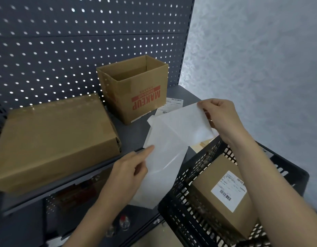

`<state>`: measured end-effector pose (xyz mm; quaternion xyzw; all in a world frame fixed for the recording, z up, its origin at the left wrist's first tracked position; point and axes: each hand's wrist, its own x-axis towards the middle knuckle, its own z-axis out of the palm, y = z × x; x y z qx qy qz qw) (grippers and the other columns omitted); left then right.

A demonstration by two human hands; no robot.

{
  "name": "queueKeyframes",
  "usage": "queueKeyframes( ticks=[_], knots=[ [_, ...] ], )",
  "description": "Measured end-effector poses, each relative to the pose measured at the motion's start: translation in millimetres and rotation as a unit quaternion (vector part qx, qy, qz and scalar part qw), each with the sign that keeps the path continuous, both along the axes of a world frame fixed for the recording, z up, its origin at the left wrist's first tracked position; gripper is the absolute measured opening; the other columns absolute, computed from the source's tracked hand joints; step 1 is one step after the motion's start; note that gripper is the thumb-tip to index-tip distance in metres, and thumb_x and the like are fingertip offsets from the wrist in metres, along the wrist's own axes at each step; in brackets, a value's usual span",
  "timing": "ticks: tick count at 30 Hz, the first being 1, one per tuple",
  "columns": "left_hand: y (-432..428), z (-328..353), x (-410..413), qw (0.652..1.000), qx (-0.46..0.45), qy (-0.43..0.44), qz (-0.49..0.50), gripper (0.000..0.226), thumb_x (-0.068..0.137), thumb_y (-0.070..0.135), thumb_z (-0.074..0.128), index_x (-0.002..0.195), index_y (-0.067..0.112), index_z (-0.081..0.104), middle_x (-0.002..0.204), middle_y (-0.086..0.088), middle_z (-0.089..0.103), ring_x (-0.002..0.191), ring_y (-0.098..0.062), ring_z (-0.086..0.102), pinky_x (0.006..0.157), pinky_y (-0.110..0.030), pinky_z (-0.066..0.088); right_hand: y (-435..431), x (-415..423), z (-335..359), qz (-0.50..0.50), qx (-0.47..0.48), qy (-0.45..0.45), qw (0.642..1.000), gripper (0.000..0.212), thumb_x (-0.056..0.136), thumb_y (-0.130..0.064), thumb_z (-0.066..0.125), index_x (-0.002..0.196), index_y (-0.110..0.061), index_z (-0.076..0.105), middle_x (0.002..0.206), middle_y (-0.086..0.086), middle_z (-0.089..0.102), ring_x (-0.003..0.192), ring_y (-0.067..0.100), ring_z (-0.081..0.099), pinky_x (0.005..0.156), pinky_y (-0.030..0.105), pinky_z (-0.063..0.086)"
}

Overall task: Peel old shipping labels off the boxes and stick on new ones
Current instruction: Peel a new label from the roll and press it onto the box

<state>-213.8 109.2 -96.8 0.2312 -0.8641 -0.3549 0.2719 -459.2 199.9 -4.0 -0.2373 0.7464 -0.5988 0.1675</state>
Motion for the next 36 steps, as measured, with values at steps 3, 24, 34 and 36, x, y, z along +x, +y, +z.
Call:
queueKeyframes(
  ticks=[3, 24, 34, 36],
  knots=[
    [-5.4, -0.3, 0.1, 0.999, -0.028, -0.038, 0.021, 0.049, 0.093, 0.003, 0.054, 0.135, 0.028, 0.056, 0.069, 0.008, 0.042, 0.065, -0.009, 0.048, 0.057, -0.013, 0.036, -2.1, -9.8, 4.7, -0.029, -0.005, 0.031, 0.999, 0.018, 0.088, -0.021, 0.062, 0.078, -0.012, 0.075, 0.075, 0.000, 0.069, 0.070, 0.018, 0.061, 0.063, 0.031, 0.047],
    [-13.2, -11.9, 4.6, 0.989, 0.021, -0.097, 0.106, 0.045, 0.094, 0.010, 0.046, 0.136, 0.024, 0.057, 0.090, -0.002, 0.059, 0.076, -0.017, 0.058, 0.074, -0.037, 0.053, -35.2, -14.5, 31.6, -0.122, -0.127, 0.124, 0.976, 0.017, 0.087, -0.019, 0.057, 0.075, -0.018, 0.069, 0.073, -0.016, 0.062, 0.062, -0.011, 0.052, 0.060, 0.004, 0.041],
    [-12.2, -13.4, -2.5, 0.991, 0.003, -0.082, 0.101, 0.043, 0.098, 0.007, 0.045, 0.138, 0.018, 0.054, 0.096, -0.004, 0.056, 0.082, -0.014, 0.056, 0.078, -0.033, 0.052, -36.4, 9.7, 35.9, -0.153, -0.237, 0.129, 0.951, 0.014, 0.090, -0.016, 0.056, 0.090, -0.014, 0.070, 0.081, -0.011, 0.065, 0.072, -0.007, 0.056, 0.069, 0.010, 0.045],
    [-12.1, -15.8, 0.1, 0.991, 0.010, -0.091, 0.103, 0.043, 0.098, 0.008, 0.045, 0.139, 0.019, 0.053, 0.096, -0.002, 0.055, 0.082, -0.014, 0.055, 0.077, -0.029, 0.050, -32.8, 10.0, 39.7, -0.176, -0.274, 0.121, 0.938, 0.013, 0.091, -0.013, 0.055, 0.091, -0.013, 0.068, 0.082, -0.010, 0.064, 0.072, -0.007, 0.056, 0.069, 0.010, 0.044]
  ],
)
